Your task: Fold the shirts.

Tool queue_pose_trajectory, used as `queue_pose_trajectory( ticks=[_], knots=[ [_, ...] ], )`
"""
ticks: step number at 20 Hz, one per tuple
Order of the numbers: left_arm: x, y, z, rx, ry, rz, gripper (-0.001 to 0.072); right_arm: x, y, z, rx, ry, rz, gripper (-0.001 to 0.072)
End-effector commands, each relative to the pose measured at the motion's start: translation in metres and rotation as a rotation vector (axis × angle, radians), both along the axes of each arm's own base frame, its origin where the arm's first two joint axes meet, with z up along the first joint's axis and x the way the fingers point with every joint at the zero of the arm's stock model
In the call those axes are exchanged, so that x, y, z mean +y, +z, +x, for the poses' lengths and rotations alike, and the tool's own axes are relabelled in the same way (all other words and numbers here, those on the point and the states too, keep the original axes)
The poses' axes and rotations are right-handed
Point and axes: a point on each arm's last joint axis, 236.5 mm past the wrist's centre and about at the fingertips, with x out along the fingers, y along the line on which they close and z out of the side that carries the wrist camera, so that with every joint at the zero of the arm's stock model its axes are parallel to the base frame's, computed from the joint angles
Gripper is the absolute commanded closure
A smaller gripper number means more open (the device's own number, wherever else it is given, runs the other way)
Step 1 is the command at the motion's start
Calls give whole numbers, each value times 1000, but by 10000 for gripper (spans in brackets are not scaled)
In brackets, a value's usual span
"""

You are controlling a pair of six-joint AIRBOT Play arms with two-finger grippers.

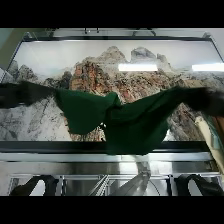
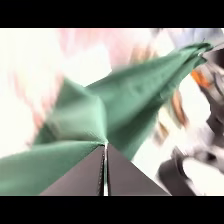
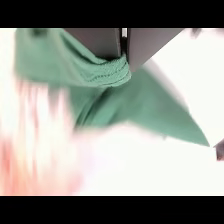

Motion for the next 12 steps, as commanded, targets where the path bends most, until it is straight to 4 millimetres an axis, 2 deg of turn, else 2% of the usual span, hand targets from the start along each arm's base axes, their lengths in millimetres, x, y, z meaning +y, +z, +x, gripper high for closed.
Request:
queue_pose_trajectory(
  ticks=[1,3,4,6,7,9,11,12],
  knots=[
    [-8,114,-67,-429,94,77,689,-17,128,-49,-442,-210,16,688],
    [-11,145,-83,-574,190,166,689,-12,157,-78,-567,-262,-32,688],
    [-12,157,-87,-624,225,194,688,-9,164,-88,-608,-281,-57,687],
    [0,163,-77,-635,280,253,688,-14,164,-86,-617,-324,-93,688],
    [11,158,-65,-592,291,259,688,-21,156,-75,-583,-334,-109,688],
    [37,133,-29,-452,280,209,688,-39,125,-36,-432,-297,-83,687],
    [64,89,17,-287,243,128,687,-63,80,15,-260,-270,-20,687],
    [72,57,43,-191,207,85,687,-69,54,41,-185,-249,6,687]
  ],
)
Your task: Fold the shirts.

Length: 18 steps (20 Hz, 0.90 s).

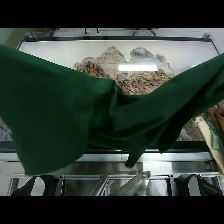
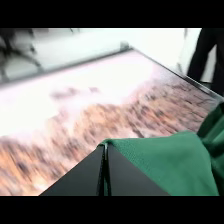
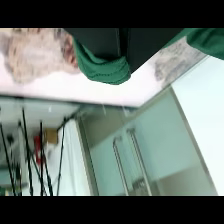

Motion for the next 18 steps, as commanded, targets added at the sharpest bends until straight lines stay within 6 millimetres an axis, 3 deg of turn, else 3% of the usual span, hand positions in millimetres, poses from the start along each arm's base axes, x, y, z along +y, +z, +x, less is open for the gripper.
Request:
queue_pose_trajectory(
  ticks=[1,3,4,5,6,7,8,9,10,11,12,14,16,18],
  knots=[
    [29,-94,72,286,-79,-109,686,-17,-83,78,240,73,93,687],
    [20,-181,112,527,-154,-169,683,-2,-154,133,376,115,100,686],
    [11,-226,130,648,-181,-208,680,5,-190,160,434,104,102,647],
    [3,-265,144,756,-208,-252,532,9,-231,187,505,73,107,361],
    [-3,-302,154,871,-237,-300,259,10,-265,205,579,60,115,148],
    [-6,-330,160,984,-266,-343,17,13,-292,215,649,84,135,137],
    [-7,-350,161,1110,-312,-398,-7,15,-307,217,702,120,165,138],
    [-7,-361,159,1189,-380,-440,2,13,-313,214,732,160,189,139],
    [-5,-366,156,1268,-442,-484,102,5,-312,209,742,179,205,141],
    [-1,-368,153,1303,-483,-512,290,-7,-311,203,768,181,220,143],
    [-1,-369,152,1313,-506,-523,388,-22,-313,194,802,173,208,150],
    [3,-367,146,1304,-505,-526,388,-52,-328,166,916,143,133,252],
    [10,-360,134,1288,-476,-529,387,-74,-345,135,1023,104,63,251],
    [22,-369,106,1331,-391,-464,387,-90,-368,107,1115,43,12,251]
  ],
)
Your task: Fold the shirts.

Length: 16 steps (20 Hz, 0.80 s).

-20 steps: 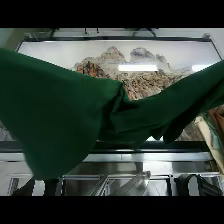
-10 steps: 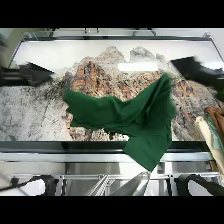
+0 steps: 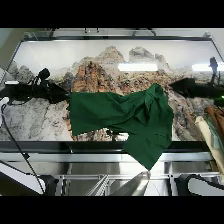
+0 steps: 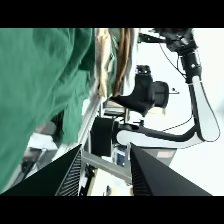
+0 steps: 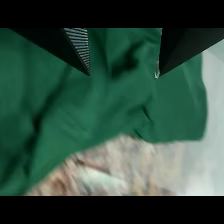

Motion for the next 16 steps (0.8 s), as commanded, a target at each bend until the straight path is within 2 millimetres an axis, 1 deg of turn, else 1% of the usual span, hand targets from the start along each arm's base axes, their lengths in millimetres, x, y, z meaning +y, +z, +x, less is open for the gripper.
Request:
queue_pose_trajectory(
  ticks=[1,2,3,4,5,6,7,9,12,14,15,16],
  knots=[
    [21,-22,-46,70,19,152,386,-35,-50,-60,233,-24,-134,250],
    [33,-39,-60,101,56,245,385,-38,-64,-74,283,-38,-141,248],
    [46,-56,-70,147,121,337,383,-32,-73,-82,311,-34,-124,248],
    [55,-69,-79,194,175,396,326,-21,-79,-89,323,-12,-102,248],
    [64,-82,-92,239,213,450,106,-7,-83,-88,315,-2,-81,248],
    [68,-93,-102,280,238,497,-13,7,-85,-86,293,20,-80,248],
    [66,-101,-110,295,244,521,-13,19,-88,-84,283,48,-97,248],
    [57,-112,-118,304,244,536,-13,48,-93,-76,260,89,-110,248],
    [40,-129,-111,283,198,581,-11,87,-103,-68,244,124,-111,248],
    [22,-139,-105,275,126,587,-11,107,-109,-67,253,133,-93,248],
    [10,-143,-101,273,86,582,-8,115,-112,-66,260,136,-77,248],
    [-2,-143,-96,263,54,566,95,121,-113,-66,261,139,-58,248]
  ],
)
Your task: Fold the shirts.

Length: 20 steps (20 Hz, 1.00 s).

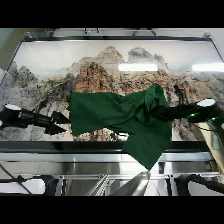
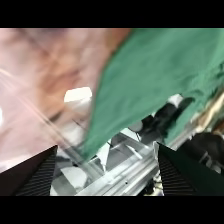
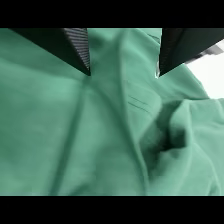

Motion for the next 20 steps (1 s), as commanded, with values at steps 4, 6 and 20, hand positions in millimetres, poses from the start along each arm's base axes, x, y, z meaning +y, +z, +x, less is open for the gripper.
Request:
queue_pose_trajectory(
  ticks=[4,6,20],
  knots=[
    [-51,-20,30,-57,-187,27,287,34,0,15,-16,-41,89,250],
    [-57,-18,34,-82,-208,27,625,33,1,18,-21,-56,92,269],
    [-10,27,46,-162,-131,-9,691,-103,30,47,-99,-306,-71,168]
  ],
)
